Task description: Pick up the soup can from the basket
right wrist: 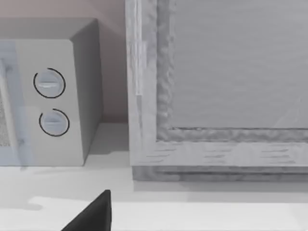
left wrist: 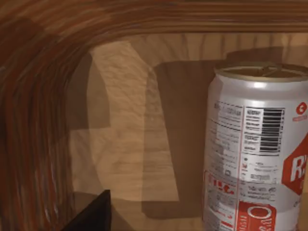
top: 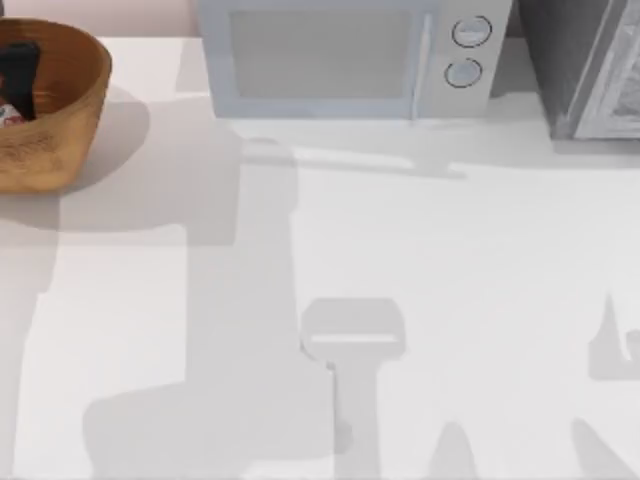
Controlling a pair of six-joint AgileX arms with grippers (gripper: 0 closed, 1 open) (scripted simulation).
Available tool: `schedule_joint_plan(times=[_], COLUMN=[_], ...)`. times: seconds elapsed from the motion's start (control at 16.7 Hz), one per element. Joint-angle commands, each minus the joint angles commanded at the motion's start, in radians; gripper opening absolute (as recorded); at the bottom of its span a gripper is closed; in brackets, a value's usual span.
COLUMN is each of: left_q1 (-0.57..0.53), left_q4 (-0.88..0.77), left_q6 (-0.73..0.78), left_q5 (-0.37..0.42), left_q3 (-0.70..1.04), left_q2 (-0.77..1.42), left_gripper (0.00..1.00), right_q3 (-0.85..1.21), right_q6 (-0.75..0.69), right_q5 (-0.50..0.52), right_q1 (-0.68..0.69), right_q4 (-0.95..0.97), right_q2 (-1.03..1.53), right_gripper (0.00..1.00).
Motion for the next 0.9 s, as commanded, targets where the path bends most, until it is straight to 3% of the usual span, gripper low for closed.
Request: schedule_joint_plan(times=[0.24,0.66,0.9], left_q1=[0.001,-0.012,-0.015], left_q4=[0.038,0.282,0.323], left_q6=[0.000,-0.013,-0.015], left_q5=[0.000,-0.002,-0.002], left_q3=[-0.041,-0.369,-0.412], left_q2=[-0.006,-0.079,-0.089], left_gripper=[1.00,1.00,1.00], right_q3=[0.000,0.000,0.000], right_q6=[0.000,0.000,0.000], right_q5=[0.000,0.000,0.000], right_q1=[0.000,0.000,0.000], right_q4=[0.000,0.000,0.000], right_q2=[0.000,0.000,0.000], right_gripper=[1.00,1.00,1.00])
